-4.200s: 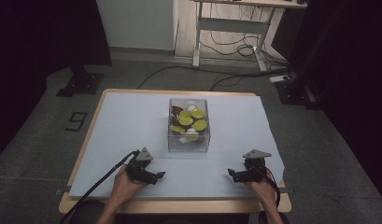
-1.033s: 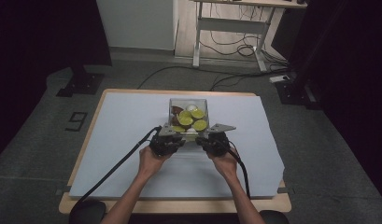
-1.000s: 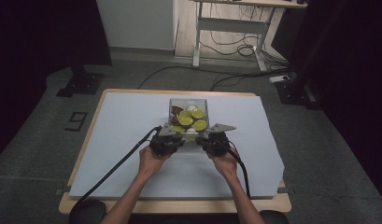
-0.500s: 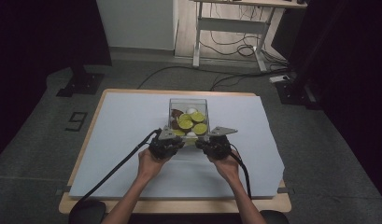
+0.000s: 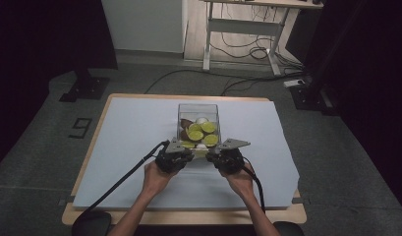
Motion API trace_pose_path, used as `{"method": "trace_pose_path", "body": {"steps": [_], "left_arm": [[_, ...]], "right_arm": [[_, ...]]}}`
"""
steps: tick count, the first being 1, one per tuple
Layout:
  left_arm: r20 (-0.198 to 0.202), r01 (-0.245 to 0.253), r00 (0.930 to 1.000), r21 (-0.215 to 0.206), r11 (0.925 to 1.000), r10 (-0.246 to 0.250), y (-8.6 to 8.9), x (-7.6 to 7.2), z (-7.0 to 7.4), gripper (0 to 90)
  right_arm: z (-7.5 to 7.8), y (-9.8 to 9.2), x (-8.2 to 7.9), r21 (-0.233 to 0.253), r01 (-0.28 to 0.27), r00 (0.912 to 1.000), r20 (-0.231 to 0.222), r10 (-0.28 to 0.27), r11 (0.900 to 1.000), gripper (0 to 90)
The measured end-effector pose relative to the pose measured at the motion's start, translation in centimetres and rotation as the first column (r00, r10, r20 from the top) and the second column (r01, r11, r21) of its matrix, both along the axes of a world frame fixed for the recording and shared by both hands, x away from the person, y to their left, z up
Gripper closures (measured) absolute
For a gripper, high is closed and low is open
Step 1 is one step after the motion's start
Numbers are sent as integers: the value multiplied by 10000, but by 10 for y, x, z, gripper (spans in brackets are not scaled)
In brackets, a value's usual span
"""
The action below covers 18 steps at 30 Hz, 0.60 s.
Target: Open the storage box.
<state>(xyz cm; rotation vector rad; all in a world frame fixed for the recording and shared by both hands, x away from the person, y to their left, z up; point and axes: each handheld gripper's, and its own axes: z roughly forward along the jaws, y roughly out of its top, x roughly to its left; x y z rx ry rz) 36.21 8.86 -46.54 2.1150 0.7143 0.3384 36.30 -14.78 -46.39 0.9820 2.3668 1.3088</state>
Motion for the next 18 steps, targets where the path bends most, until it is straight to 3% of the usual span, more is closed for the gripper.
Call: {"method": "trace_pose_path", "body": {"steps": [18], "left_arm": [[-128,307,9994,-105,9995,-309,1,-23,-1,802]], "right_arm": [[1,0,-24,-186,-267,9996,-2,267,9995,832]]}}
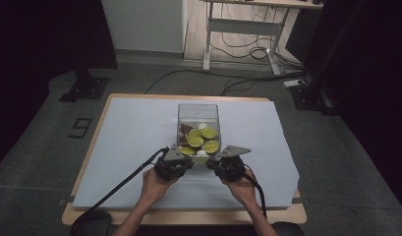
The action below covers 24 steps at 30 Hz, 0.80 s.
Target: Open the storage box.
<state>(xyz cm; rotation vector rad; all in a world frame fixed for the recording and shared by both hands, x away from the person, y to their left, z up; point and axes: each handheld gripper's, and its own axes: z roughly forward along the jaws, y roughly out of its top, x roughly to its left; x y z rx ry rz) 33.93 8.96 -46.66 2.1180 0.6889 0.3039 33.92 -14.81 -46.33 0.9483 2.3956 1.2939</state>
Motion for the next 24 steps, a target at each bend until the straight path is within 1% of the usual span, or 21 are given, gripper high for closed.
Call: {"method": "trace_pose_path", "body": {"steps": [6,16,19,24], "left_arm": [[10,44,10000,-11,10000,-44,0,-7,-1,802],[6,57,10000,-71,10000,-57,0,-18,-1,802],[-18,146,9999,-80,9999,-146,1,-22,-2,801],[-36,190,9998,-138,9997,-191,1,-28,-3,801]], "right_arm": [[0,0,-8,-54,-4,10000,-18,3,10000,831],[1,0,-17,-27,-30,9999,-96,30,10000,831],[0,0,-21,46,-109,9998,-158,110,9999,825],[0,0,-28,3,-136,9998,-131,136,9999,822]]}}
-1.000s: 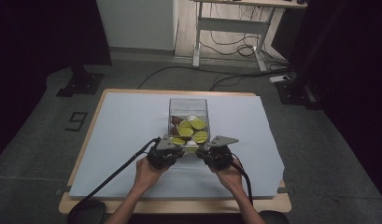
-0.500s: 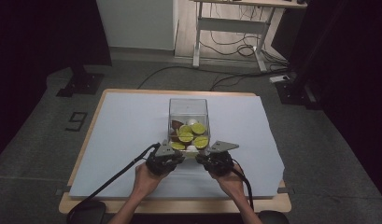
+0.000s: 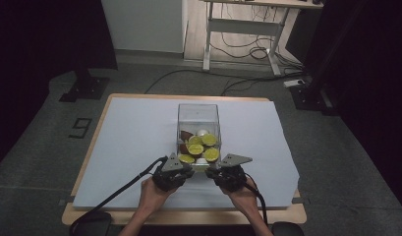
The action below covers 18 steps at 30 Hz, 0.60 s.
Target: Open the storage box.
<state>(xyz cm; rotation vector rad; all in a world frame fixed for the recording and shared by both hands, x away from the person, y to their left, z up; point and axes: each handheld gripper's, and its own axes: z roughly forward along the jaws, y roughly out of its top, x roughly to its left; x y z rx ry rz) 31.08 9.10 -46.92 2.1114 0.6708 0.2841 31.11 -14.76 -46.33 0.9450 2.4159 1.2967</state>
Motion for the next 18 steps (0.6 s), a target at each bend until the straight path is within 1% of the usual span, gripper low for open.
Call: {"method": "trace_pose_path", "body": {"steps": [5,8,12,18], "left_arm": [[-51,-19,10000,-36,10000,18,0,-7,-1,800],[18,-23,10000,22,10000,23,0,-13,-1,799],[71,10,10000,135,9999,-11,0,-17,-1,799],[42,83,10000,175,9998,-84,-1,-17,-4,797]], "right_arm": [[0,0,-6,-48,-118,9999,27,118,9999,822],[0,0,-11,-177,-183,9998,113,185,9997,821],[0,1,-16,-252,-227,9996,131,230,9994,821],[-2,2,-17,-410,-296,9995,39,298,9987,820]]}}
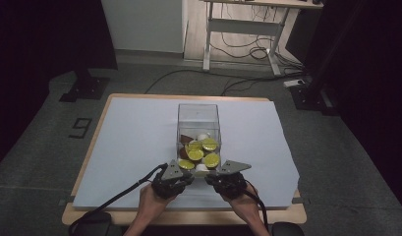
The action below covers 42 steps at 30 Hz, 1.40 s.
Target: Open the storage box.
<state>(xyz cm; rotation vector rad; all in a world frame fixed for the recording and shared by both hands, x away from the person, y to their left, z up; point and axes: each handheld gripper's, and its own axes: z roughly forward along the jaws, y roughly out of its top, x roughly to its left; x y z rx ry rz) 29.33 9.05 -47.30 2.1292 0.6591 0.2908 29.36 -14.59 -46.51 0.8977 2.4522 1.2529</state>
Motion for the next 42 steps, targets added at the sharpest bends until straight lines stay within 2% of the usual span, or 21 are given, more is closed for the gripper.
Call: {"method": "trace_pose_path", "body": {"steps": [10,15,18,28,42], "left_arm": [[-44,55,10000,133,9999,-55,4,-3,-1,780],[-125,-12,9999,131,9999,13,11,-5,-3,772],[-106,-59,9999,266,9996,61,16,-6,-4,765],[-107,-580,9983,151,9982,581,43,-8,-6,749],[-75,-1432,9896,157,9896,1433,76,5,-11,712]], "right_arm": [[0,-8,-1,105,127,9997,-195,-125,9999,818],[1,-16,-2,90,206,9995,-258,-204,9997,809],[1,-20,-2,9,255,9993,-268,-255,9997,800],[2,-27,-2,-236,356,9989,-282,-363,9991,783],[4,-47,6,-228,794,9963,-313,-800,9966,783]]}}
